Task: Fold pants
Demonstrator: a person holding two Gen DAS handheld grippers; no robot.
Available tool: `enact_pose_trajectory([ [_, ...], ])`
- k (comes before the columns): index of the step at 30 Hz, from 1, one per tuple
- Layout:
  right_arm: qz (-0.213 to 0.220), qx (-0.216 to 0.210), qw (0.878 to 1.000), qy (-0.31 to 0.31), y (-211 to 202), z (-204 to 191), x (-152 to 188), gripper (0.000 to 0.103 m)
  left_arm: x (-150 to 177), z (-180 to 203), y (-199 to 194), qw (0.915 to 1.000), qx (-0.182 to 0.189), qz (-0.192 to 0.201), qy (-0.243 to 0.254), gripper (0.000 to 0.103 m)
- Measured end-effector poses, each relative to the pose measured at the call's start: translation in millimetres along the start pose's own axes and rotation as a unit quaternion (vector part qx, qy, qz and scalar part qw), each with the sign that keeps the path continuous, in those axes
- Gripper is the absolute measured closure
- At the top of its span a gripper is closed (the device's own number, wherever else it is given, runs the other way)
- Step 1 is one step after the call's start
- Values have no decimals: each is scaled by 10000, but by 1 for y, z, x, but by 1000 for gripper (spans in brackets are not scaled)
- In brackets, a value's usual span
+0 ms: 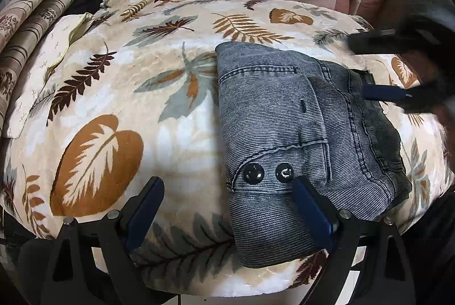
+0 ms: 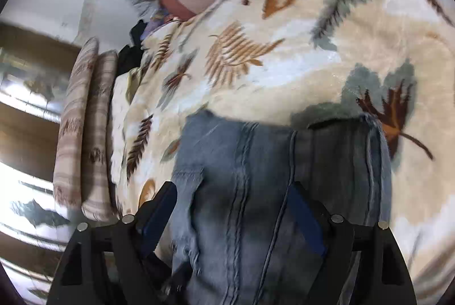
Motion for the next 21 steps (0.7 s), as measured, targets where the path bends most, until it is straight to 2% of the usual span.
enact_pose_trajectory([
  [2,97,-262,9996,-30,-19,-4,14,20,0,0,0,10000,-23,3,11,11],
  [4,28,-300,9995,-46,-27,-1,29,20,0,0,0,10000,-48,5,19,11],
  [8,-373,440,9981,-198,4,26,61,20,0,2,-1,9999,-112,14,48,11],
  [11,-188,337,9991,-150,-12,21,62,20,0,2,-3,9998,-177,1,91,11],
  [14,131,217,9990,-355,-32,8,59,20,-1,0,-6,9998,-186,1,48,11],
  [17,52,-58,9995,-301,-30,9,70,18,0,-1,-5,9998,-218,-13,34,11],
  [19,-332,250,9987,-278,-4,24,84,18,-1,1,-4,9997,-236,-56,56,11],
  [21,-143,215,9990,-374,-5,25,90,19,-1,2,-7,9993,-334,-9,177,11],
])
Point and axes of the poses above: each gripper's, at about its wrist camera, not at the fingertips, and y roughly the way its jaws point, z to its right, x to its underside, the point moved 5 cm from there along y, roughly the way its jaws point, and after that the axes turned 10 degrees about x, right-handed, at the moved point
